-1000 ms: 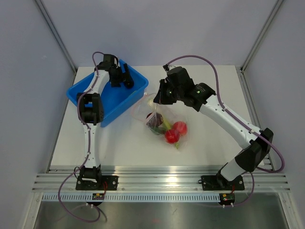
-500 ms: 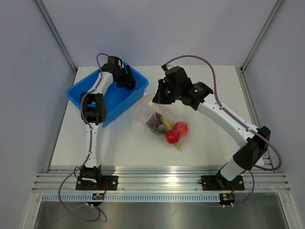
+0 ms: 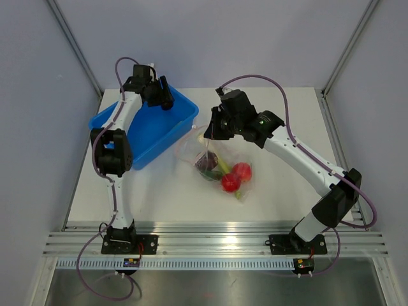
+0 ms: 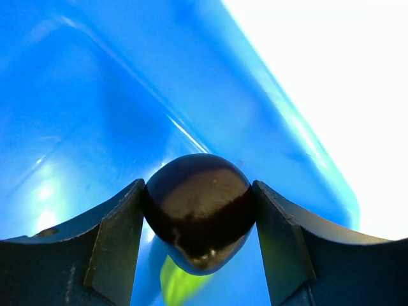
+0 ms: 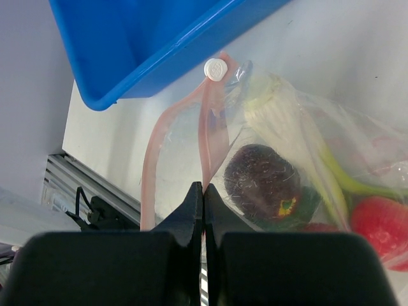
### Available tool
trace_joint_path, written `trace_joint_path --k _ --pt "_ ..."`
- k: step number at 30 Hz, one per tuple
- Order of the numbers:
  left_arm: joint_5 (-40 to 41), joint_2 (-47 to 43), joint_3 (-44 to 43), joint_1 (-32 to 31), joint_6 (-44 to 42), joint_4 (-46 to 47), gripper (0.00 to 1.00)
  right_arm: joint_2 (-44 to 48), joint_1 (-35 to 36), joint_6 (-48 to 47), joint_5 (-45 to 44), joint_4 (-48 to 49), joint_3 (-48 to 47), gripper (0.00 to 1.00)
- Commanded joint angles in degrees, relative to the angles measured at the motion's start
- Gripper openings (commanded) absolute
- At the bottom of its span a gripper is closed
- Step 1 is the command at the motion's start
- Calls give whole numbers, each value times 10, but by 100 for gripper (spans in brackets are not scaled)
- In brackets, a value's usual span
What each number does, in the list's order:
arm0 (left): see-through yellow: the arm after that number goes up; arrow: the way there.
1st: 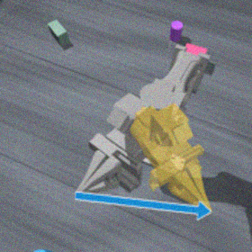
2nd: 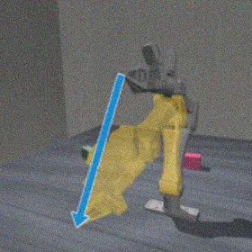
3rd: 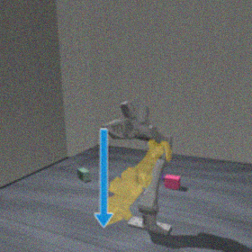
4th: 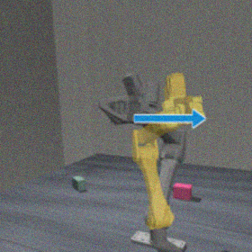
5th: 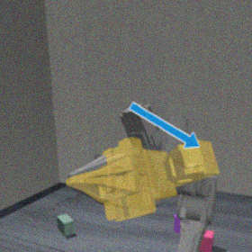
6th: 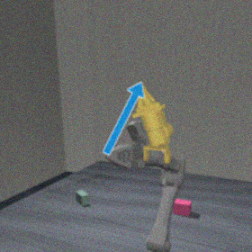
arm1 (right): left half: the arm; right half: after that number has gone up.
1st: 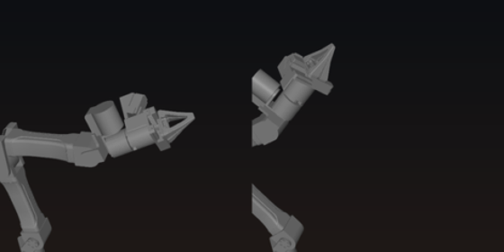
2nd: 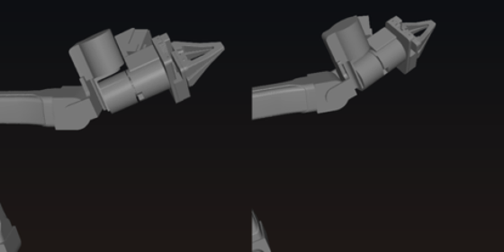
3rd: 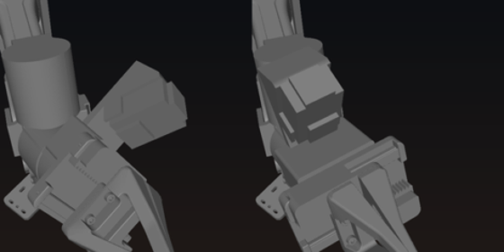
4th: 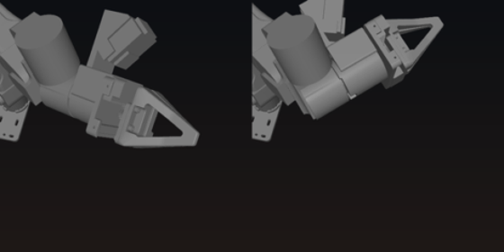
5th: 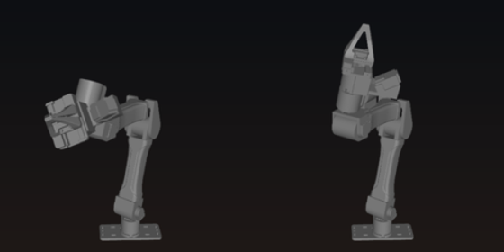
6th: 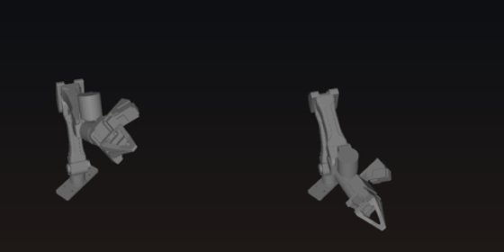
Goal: Place the food in the zip-top bag and seal the zipper
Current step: Pick up the fake fruit from the bin, then place the fake fruit in the zipper food storage bag.
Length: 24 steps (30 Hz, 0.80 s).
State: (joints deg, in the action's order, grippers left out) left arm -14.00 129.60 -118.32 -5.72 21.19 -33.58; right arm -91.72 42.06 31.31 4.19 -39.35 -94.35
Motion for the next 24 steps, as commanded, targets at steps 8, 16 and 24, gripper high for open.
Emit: trace_joint_path --k 8,16,24 --pt "17 -232 92 -3 -36 2 39 29 6 8 15 40 18 0" --pt "-8 -392 189 -35 -59 -20 39 33 6 9 16 62 16 0" --pt "-110 -557 352 -104 -28 -7 39 62 6 19 16 78 43 0"
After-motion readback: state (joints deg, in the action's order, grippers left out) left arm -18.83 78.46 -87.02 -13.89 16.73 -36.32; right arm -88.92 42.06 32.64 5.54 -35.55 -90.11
